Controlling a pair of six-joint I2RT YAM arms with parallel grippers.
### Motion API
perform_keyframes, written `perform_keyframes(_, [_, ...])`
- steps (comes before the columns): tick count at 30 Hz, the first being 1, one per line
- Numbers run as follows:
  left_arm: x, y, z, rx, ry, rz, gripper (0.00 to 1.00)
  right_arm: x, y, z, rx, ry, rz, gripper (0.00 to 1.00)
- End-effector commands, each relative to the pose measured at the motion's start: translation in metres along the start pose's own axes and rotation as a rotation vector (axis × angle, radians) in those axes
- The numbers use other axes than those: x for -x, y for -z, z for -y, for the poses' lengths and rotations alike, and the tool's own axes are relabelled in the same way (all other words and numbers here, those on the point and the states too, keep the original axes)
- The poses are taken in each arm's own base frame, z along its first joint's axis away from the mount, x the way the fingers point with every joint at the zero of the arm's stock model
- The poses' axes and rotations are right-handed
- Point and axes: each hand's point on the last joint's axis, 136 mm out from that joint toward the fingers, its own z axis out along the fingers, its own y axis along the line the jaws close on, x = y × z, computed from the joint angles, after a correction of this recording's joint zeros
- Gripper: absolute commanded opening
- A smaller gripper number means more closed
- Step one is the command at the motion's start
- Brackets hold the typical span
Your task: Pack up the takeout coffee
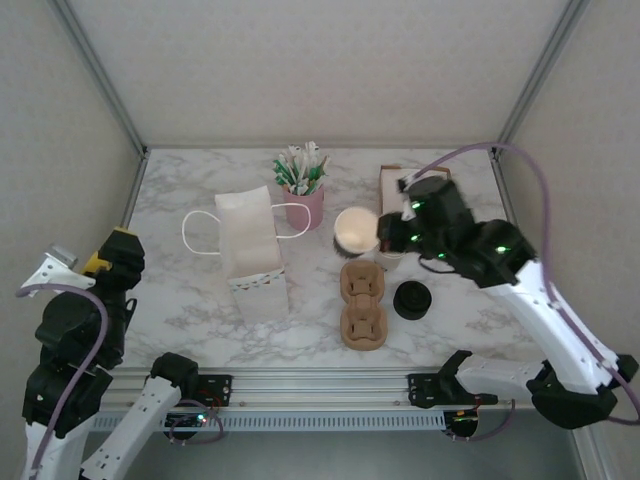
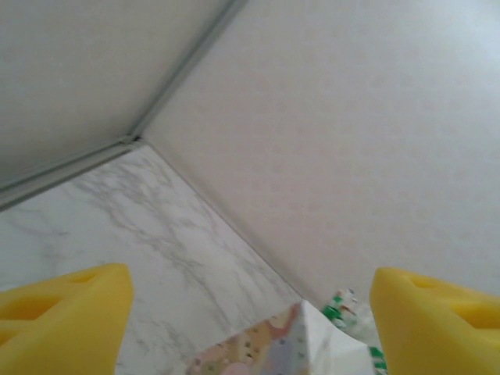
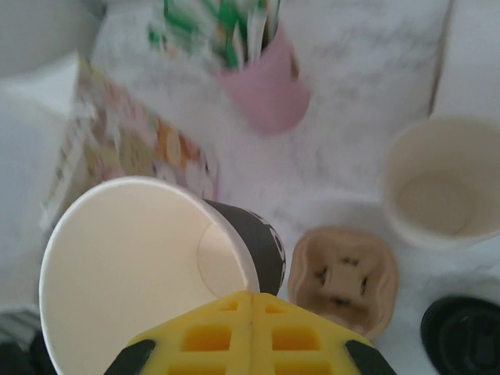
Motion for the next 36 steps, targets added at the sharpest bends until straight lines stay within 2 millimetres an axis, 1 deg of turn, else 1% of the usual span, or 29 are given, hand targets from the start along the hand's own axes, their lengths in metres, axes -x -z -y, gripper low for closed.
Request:
perform_keyframes(1, [-0.005, -0.004, -0.027, 0.142, -0.022, 0.025, 0.79, -0.031, -0.029, -0.022, 0.044, 0.01, -0.069, 0.0])
perform_keyframes(4, [-0.018, -0.012, -0.033, 0.188, -0.039, -0.016, 0.8, -0.053, -0.048, -0.037, 0.064, 0.008, -0.107, 0.0])
perform_keyframes(6, [-0.028, -0.016, -0.04, 0.226, -0.039, -0.036, 0.81, -0.067, -0.062, -0.041, 0.048, 0.011, -0.136, 0.0])
perform_keyframes(8, [-0.036, -0.019, -0.047, 0.255, -0.035, -0.046, 0.83, -0.076, -0.072, -0.037, -0.005, 0.023, -0.155, 0.0])
perform_keyframes(10, [-0.044, -0.021, -0.054, 0.275, -0.031, -0.049, 0.85, -0.082, -0.08, -0.031, -0.062, 0.031, -0.161, 0.0])
perform_keyframes(12, [-0.053, -0.024, -0.06, 0.285, -0.027, -0.061, 0.86, -0.089, -0.091, -0.032, -0.073, 0.036, -0.178, 0.0])
perform_keyframes(19, [-0.087, -0.026, -0.085, 0.35, 0.008, -0.134, 0.87, -0.105, -0.122, -0.025, -0.142, 0.021, -0.211, 0.0])
perform_keyframes(22, [-0.101, -0.025, -0.097, 0.385, 0.037, -0.16, 0.86, -0.111, -0.134, -0.023, -0.147, 0.014, -0.207, 0.0])
perform_keyframes(25, [-0.118, -0.026, -0.111, 0.416, 0.059, -0.18, 0.84, -0.114, -0.144, -0.024, -0.144, 0.012, -0.206, 0.0])
perform_keyframes(27, [-0.125, -0.026, -0.121, 0.443, 0.076, -0.176, 0.81, -0.116, -0.152, -0.025, -0.152, 0.017, -0.211, 0.0])
perform_keyframes(30, [-0.134, -0.026, -0.131, 0.468, 0.086, -0.177, 0.78, -0.118, -0.161, -0.021, -0.186, 0.013, -0.213, 0.0])
perform_keyframes(34, [-0.142, -0.027, -0.139, 0.487, 0.086, -0.182, 0.77, -0.122, -0.171, -0.021, -0.197, 0.003, -0.217, 0.0])
perform_keyframes(36, [-0.151, -0.029, -0.141, 0.485, 0.092, -0.202, 0.76, -0.124, -0.174, -0.02, -0.206, 0.002, -0.222, 0.0])
